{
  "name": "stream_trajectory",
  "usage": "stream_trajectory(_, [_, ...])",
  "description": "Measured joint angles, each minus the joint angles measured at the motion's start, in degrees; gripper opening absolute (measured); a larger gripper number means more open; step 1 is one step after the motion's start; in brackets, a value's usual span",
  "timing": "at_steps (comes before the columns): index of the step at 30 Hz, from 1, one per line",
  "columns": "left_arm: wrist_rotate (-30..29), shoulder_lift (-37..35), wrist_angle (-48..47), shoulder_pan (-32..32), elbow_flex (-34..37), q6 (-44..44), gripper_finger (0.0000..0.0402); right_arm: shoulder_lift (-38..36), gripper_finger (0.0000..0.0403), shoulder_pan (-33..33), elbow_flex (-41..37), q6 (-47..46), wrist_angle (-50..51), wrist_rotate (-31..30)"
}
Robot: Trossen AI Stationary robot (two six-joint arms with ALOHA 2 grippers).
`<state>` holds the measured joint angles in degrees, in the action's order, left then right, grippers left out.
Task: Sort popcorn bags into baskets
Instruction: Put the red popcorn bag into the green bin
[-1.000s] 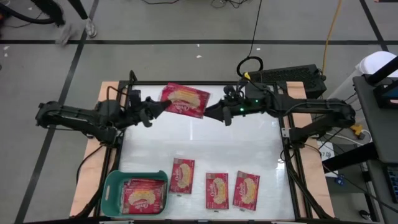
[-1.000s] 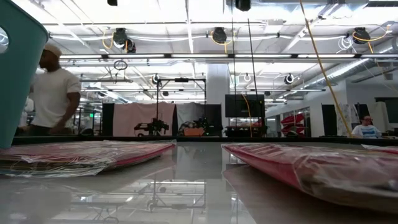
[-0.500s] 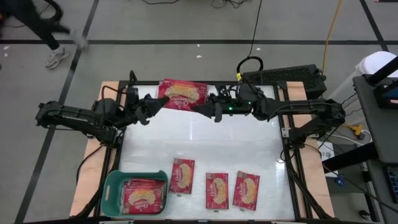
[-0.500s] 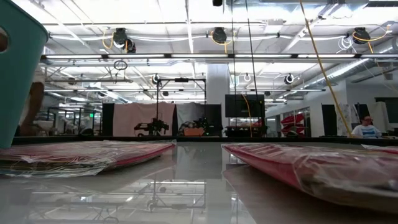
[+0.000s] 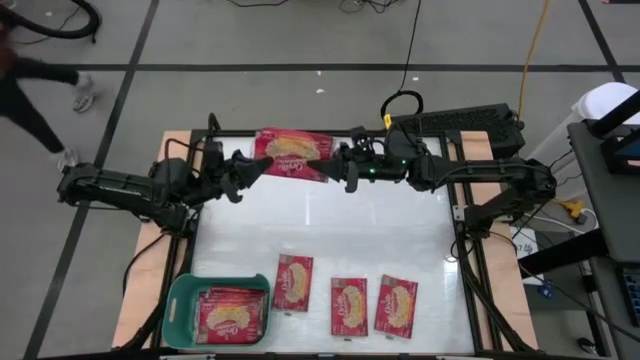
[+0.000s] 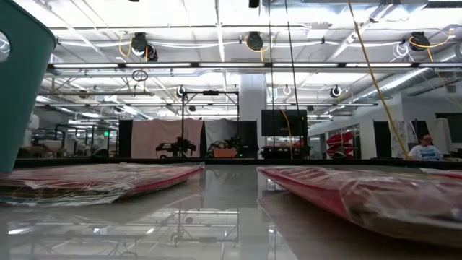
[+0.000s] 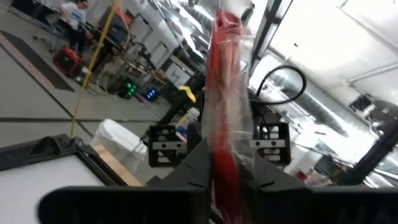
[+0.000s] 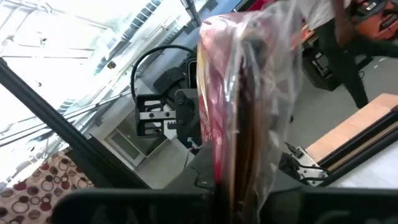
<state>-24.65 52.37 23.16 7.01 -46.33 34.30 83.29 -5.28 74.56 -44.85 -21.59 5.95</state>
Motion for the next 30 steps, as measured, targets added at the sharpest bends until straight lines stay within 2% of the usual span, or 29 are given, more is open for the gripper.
stream_trajectory(4, [2.93,-0.75,-1.48,0.02,0.0,2.07,0.0089,0.0,0.0022,-0.13,0.0,-0.34,1.01,0.48])
stream_trajectory(7, [3.81,-2.34,-3.17,0.02,0.0,4.06,0.012,-0.01,0.0028,-0.9,0.0,-2.12,1.34,4.1])
stream_trajectory(14, [3.83,-8.51,-15.04,0.02,0.0,10.37,0.0165,0.01,0.001,-2.49,0.0,-9.65,7.88,14.05])
stream_trajectory(17, [4.44,-10.97,-21.42,0.02,0.0,13.46,0.0179,0.0,0.0013,-2.5,0.0,-12.08,9.0,14.01])
stream_trajectory(22, [8.87,-12.86,-28.81,0.05,0.0,19.91,0.0203,0.0,0.0017,-1.75,0.0,-14.7,10.72,13.82])
stream_trajectory(25, [11.12,-12.67,-30.82,0.6,0.0,22.11,0.0218,0.0,0.0015,-0.78,0.0,-14.7,10.87,13.89])
stream_trajectory(30, [11.28,-11.11,-29.47,1.11,0.0,22.43,0.024,-0.02,0.0014,0.52,0.0,-14.69,14.54,13.56])
